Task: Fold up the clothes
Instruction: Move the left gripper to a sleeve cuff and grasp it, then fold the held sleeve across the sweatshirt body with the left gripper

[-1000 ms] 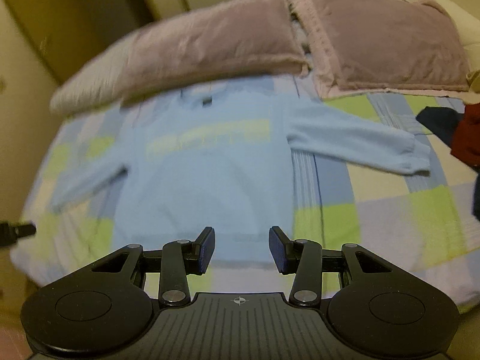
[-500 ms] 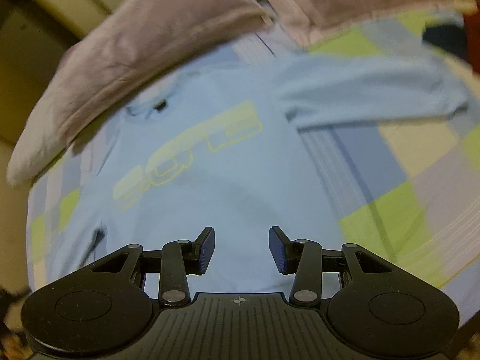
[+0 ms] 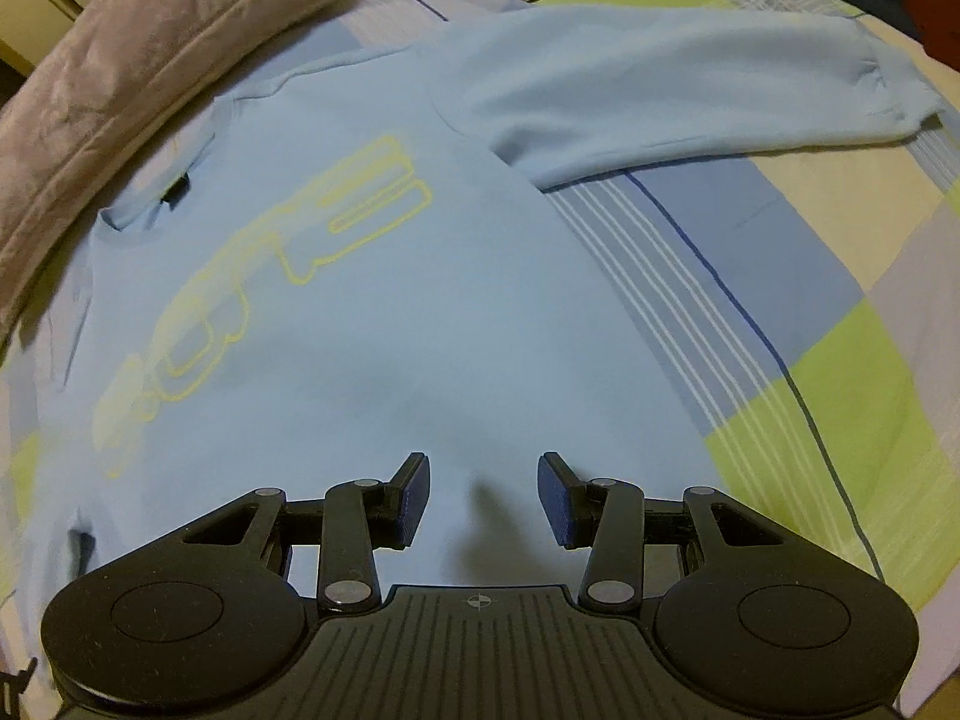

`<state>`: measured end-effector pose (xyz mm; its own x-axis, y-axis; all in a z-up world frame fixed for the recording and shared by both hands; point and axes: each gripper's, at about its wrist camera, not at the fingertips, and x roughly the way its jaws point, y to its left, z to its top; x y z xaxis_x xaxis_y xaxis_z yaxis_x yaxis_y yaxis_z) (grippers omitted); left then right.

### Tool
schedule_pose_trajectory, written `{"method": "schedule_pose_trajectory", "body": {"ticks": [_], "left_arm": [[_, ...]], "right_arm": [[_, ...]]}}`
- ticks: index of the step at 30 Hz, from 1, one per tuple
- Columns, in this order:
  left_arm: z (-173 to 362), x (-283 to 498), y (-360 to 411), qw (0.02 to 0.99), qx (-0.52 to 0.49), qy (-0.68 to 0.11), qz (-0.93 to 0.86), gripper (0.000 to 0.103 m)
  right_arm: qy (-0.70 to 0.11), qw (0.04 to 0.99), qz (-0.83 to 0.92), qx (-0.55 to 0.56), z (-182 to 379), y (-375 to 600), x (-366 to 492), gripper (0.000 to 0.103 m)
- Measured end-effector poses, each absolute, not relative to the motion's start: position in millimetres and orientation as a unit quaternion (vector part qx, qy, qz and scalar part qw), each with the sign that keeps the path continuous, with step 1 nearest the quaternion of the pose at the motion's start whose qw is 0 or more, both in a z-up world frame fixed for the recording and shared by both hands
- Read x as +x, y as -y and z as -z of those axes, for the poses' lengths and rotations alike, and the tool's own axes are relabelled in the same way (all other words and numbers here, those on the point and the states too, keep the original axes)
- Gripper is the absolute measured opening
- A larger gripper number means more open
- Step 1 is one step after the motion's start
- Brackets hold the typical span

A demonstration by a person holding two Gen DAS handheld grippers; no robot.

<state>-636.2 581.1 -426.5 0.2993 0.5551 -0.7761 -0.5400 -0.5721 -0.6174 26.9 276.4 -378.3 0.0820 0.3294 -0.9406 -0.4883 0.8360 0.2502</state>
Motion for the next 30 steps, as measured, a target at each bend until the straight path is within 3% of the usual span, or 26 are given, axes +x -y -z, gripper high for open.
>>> {"method": "schedule_pose_trajectory", "body": {"ticks": [9, 12, 13, 17, 24, 28, 30], "left_arm": [[437.9, -628.1, -596.0, 0.487, -0.624, 0.018, -0.611, 0.037], [434.4, -622.7, -599.0, 0.49, -0.606, 0.0, -0.627, 0.019], [433.8, -621.2, -600.2, 0.489, -0.6, -0.007, -0.633, 0.009], [411.3, -607.0, -597.4, 0.502, -0.558, -0.024, -0.66, 0.005], [304.2, -481.3, -589.0, 0.704, -0.39, -0.046, -0.591, 0.005], [260.9, -369.4, -551.8, 0.834, -0.325, -0.064, -0.441, 0.005], [253.5, -311.3, -527.2, 0.884, -0.315, -0.082, -0.336, 0.011]], "right_arm": [[-0.592, 0.734, -0.314, -0.107, 391.7, -300.6, 33.1, 0.044], [-0.59, 0.729, -0.329, -0.109, 396.0, -302.7, 37.4, 0.044], [-0.588, 0.728, -0.333, -0.109, 396.2, -301.5, 39.1, 0.044], [-0.581, 0.731, -0.34, -0.111, 394.2, -291.1, 51.6, 0.044], [-0.561, 0.758, -0.323, -0.082, 373.3, -253.0, 96.5, 0.044], [-0.547, 0.774, -0.313, -0.06, 358.1, -231.4, 121.4, 0.044], [-0.539, 0.783, -0.307, -0.051, 352.7, -223.7, 132.7, 0.044]]}}
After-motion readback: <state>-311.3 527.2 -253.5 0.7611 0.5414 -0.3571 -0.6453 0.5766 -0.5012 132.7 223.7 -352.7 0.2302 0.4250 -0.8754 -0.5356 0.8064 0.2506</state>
